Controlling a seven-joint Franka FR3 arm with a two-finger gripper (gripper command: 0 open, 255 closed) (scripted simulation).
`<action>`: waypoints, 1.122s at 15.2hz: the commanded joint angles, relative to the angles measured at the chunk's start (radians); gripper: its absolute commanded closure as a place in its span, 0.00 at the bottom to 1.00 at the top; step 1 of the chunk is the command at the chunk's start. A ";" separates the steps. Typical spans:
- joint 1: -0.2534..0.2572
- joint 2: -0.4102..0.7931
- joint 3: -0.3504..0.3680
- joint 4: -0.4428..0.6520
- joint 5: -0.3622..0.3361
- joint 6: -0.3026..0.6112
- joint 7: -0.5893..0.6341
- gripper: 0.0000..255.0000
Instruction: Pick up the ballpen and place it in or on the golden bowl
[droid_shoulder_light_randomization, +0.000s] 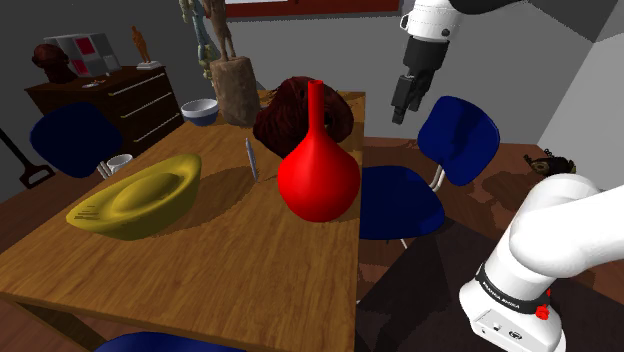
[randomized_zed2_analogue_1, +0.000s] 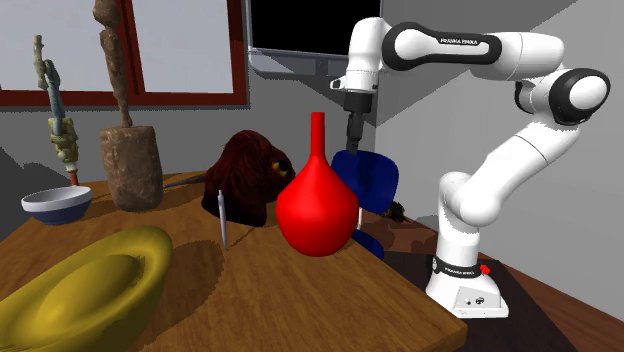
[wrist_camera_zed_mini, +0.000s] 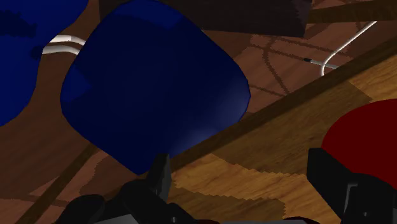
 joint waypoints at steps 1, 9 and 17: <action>0.000 0.000 0.000 0.000 0.000 0.000 0.000 0.00; 0.135 0.120 -0.122 -0.135 0.118 0.408 -0.311 0.00; 0.366 0.339 -0.279 -0.121 0.363 0.716 -0.728 0.00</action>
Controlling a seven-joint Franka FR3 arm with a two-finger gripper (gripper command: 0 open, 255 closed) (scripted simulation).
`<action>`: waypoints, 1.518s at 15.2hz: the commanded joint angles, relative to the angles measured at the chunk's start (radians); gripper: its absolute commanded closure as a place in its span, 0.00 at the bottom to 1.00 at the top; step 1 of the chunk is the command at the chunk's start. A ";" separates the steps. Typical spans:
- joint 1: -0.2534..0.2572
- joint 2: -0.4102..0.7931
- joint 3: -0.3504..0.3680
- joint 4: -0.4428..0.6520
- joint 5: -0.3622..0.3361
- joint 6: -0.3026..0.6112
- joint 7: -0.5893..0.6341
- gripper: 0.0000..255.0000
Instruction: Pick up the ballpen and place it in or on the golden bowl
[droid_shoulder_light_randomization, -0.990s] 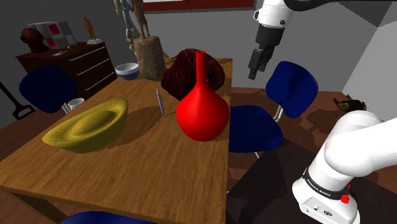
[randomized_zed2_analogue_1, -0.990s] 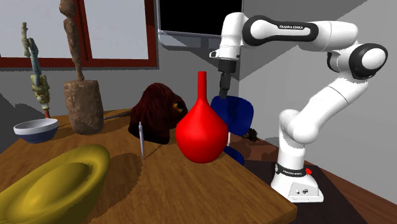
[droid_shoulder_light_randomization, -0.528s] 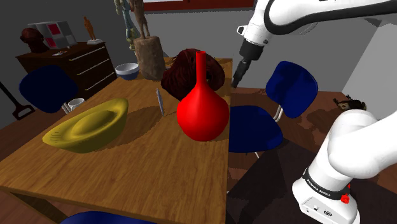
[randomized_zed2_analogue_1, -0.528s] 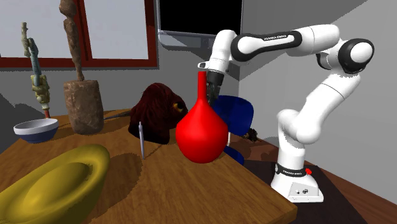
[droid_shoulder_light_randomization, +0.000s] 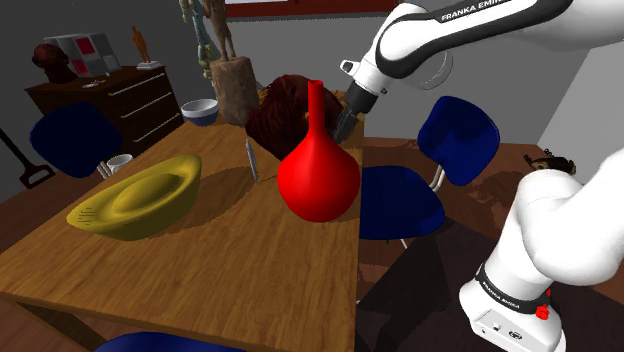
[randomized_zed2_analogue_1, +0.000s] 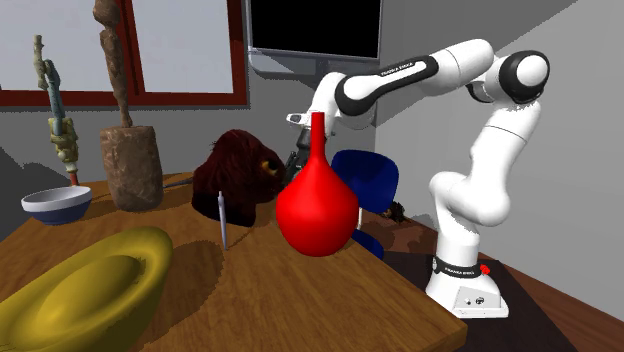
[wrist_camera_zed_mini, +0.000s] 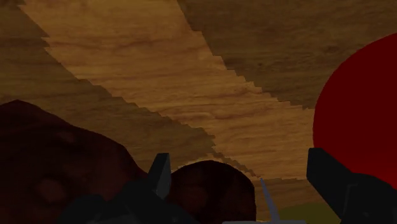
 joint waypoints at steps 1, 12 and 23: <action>0.069 0.059 -0.047 0.023 0.083 0.052 -0.130 0.00; 0.377 0.397 -0.238 0.276 0.660 0.035 -0.872 0.00; 0.411 0.531 -0.216 0.356 0.815 0.032 -1.001 0.00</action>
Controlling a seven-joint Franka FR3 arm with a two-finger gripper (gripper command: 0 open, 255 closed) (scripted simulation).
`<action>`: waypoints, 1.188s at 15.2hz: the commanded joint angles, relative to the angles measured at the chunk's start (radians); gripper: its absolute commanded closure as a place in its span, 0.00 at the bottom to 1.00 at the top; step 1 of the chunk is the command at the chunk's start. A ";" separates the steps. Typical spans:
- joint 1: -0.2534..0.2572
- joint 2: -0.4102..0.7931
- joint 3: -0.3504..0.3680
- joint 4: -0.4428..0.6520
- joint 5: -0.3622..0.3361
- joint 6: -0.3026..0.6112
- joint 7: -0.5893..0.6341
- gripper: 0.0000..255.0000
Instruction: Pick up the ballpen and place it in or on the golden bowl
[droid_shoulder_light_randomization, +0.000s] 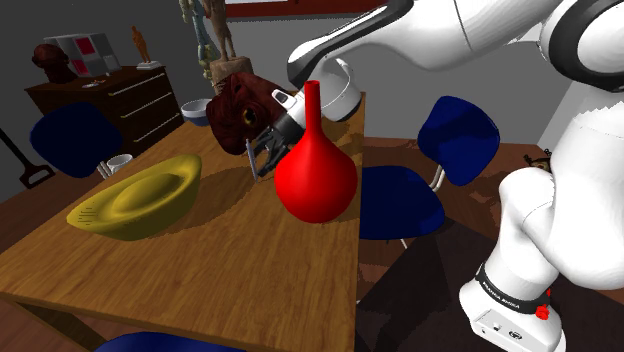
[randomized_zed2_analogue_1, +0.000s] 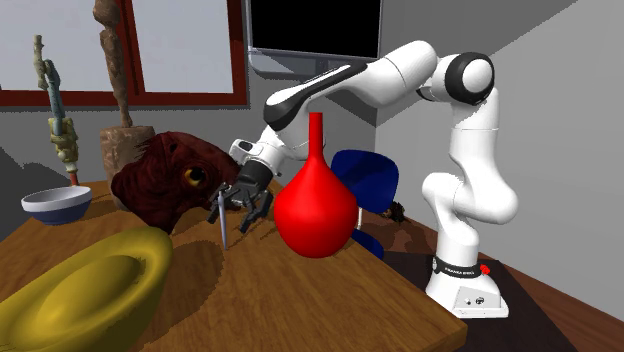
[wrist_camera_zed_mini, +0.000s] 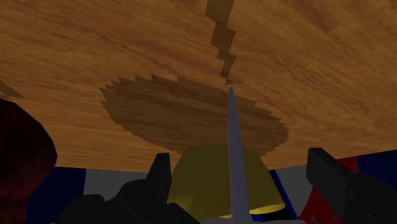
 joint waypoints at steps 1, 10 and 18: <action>0.000 0.004 0.000 0.003 0.003 0.000 -0.002 0.00; 0.000 0.003 0.000 0.002 0.003 0.000 -0.002 1.00; 0.001 -0.010 0.000 0.010 -0.022 -0.004 0.027 1.00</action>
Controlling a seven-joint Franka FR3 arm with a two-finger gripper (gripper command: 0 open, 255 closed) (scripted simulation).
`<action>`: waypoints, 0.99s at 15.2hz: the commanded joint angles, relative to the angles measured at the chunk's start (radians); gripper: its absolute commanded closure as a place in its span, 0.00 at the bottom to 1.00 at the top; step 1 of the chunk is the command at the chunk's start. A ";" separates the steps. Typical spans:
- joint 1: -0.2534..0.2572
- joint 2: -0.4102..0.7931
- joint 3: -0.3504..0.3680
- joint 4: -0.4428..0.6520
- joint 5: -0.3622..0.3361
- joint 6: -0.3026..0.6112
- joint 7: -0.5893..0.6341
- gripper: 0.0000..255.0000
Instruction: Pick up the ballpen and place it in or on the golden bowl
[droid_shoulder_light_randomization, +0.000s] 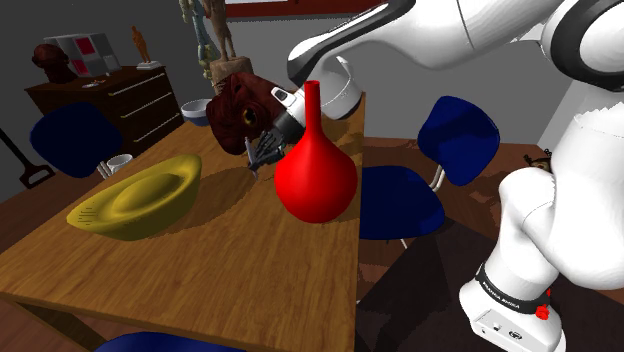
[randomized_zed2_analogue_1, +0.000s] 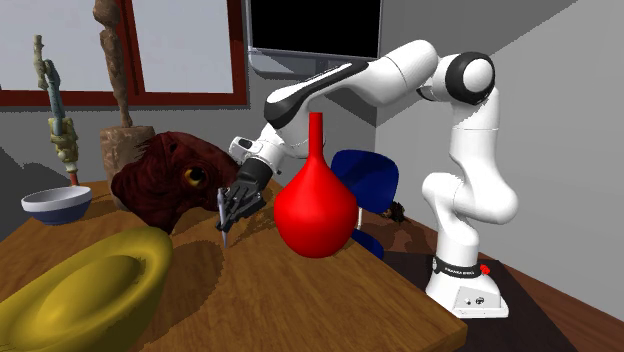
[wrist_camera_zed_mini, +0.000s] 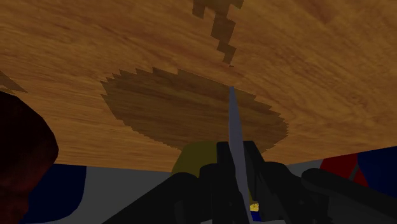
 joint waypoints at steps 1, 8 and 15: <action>0.001 -0.011 0.000 0.009 -0.022 -0.005 0.026 1.00; 0.001 -0.053 0.000 0.043 -0.105 -0.029 0.122 1.00; -0.002 -0.086 0.001 0.089 -0.179 -0.063 0.213 1.00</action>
